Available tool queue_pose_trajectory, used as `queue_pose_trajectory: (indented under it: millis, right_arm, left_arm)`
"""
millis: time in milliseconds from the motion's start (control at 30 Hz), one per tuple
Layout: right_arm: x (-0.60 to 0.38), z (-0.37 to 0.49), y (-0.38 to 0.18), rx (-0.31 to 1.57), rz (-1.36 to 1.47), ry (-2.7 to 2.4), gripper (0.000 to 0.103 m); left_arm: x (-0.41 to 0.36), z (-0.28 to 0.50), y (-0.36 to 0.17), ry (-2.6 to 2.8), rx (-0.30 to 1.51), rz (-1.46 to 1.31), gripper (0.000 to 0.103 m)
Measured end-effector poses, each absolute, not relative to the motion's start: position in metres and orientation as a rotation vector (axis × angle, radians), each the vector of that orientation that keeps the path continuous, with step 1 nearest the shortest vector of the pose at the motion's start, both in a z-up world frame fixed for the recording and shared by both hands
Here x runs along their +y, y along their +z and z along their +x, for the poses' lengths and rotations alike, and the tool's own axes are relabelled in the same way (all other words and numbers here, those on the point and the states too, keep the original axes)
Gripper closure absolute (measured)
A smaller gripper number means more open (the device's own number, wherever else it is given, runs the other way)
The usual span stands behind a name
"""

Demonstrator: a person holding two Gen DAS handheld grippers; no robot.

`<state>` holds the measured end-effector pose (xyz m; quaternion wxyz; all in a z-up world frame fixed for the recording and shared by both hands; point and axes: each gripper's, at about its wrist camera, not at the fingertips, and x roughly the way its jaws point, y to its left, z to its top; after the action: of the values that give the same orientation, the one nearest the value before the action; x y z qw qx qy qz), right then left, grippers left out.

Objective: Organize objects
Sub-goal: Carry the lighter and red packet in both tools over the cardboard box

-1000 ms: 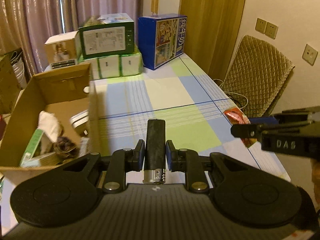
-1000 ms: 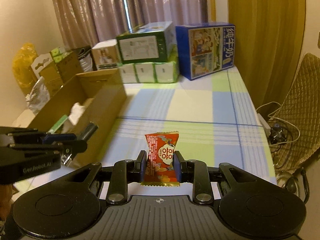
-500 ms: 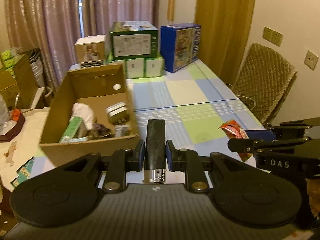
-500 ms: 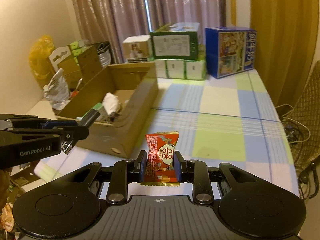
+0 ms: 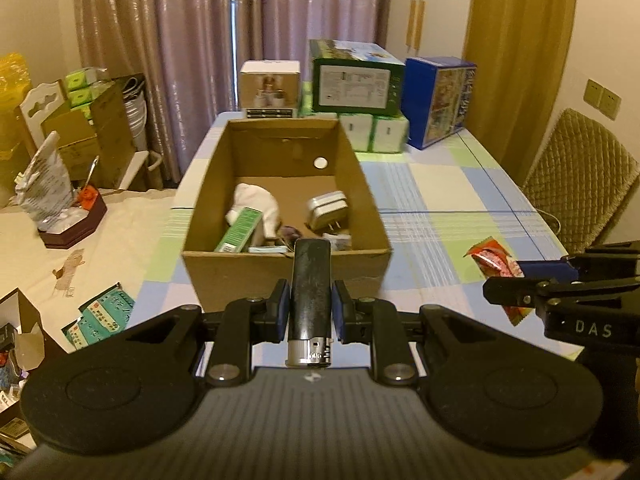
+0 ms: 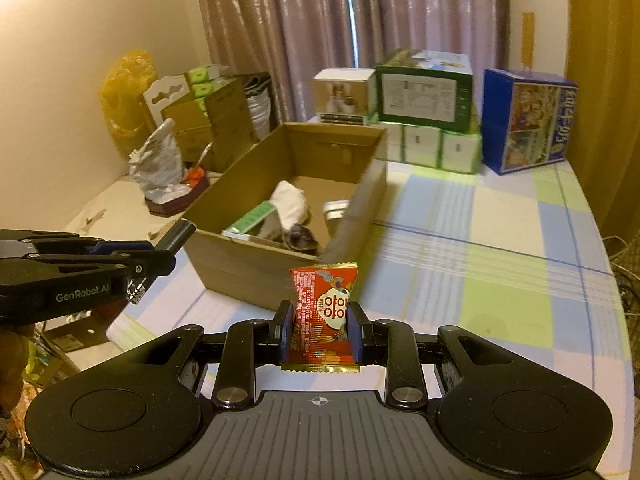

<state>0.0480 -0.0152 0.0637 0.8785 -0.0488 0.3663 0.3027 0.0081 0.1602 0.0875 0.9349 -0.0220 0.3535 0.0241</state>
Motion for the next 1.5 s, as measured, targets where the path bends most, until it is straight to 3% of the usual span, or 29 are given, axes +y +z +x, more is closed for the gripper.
queue_pose_trajectory:
  millis: [933, 1500]
  right_arm:
    - [0.037, 0.079, 0.062, 0.774, -0.125, 0.685, 0.078]
    - [0.066, 0.138, 0.067, 0.77, -0.117, 0.685, 0.078]
  left_arm:
    - [0.198, 0.029, 0.084, 0.071, 0.749, -0.047, 0.085]
    - [0.216, 0.09, 0.083, 0.066, 0.768, 0.023, 0.085]
